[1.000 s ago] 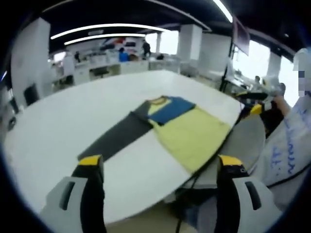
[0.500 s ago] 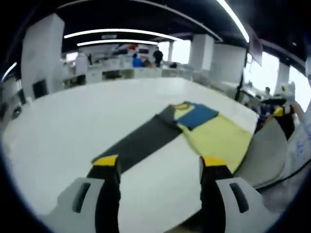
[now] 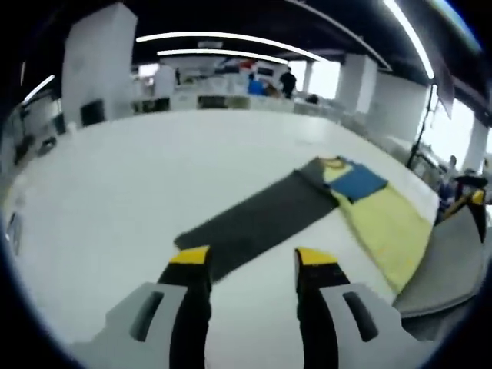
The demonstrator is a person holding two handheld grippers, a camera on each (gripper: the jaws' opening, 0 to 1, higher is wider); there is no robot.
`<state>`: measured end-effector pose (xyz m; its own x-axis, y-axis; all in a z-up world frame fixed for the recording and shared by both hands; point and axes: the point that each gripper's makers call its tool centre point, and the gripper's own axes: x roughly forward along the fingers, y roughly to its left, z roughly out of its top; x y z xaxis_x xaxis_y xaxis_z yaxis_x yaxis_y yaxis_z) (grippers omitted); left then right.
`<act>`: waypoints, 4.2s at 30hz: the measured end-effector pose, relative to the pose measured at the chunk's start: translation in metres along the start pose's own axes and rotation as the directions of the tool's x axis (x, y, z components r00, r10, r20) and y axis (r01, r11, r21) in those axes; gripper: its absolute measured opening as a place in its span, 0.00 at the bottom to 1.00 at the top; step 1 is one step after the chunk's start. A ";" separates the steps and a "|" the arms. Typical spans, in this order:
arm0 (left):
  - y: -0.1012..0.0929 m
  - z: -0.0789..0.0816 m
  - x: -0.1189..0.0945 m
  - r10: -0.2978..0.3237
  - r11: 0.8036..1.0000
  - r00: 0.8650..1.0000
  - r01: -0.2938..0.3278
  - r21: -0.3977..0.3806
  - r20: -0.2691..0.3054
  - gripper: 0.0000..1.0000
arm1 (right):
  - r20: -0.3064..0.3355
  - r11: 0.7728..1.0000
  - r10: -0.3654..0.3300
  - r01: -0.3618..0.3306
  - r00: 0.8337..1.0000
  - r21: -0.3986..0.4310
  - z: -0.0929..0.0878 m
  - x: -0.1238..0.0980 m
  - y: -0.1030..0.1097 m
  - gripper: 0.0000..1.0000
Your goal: Fold the garment on the visible template until the final outline fits inside the template.
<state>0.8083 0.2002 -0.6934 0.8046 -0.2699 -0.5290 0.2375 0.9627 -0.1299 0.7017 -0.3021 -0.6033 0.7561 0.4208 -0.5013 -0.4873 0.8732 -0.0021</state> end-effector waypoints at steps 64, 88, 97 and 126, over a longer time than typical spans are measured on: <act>0.048 -0.042 0.054 0.199 0.979 0.962 -0.202 0.005 -0.189 0.18 | -0.010 1.000 -0.018 0.019 1.000 0.019 -0.007 0.001 -0.003 1.00; 0.046 -0.042 0.066 0.172 0.985 0.959 -0.166 0.045 -0.225 0.00 | -0.015 1.000 -0.009 0.009 1.000 0.016 -0.010 0.000 0.001 1.00; 0.042 -0.042 0.063 0.170 0.984 0.963 -0.179 -0.023 -0.209 0.00 | -0.001 1.000 -0.017 0.017 1.000 0.017 -0.009 -0.003 0.000 1.00; -0.035 0.038 0.041 0.091 0.995 0.993 -0.088 0.046 -0.075 0.00 | -0.003 0.998 0.066 -0.066 0.998 -0.007 -0.015 -0.008 -0.018 1.00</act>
<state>0.8540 0.1548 -0.6786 0.7795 -0.1787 -0.6003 0.1910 0.9806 -0.0440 0.6979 -0.3247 -0.6128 0.7210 0.4770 -0.5025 -0.5392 0.8418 0.0254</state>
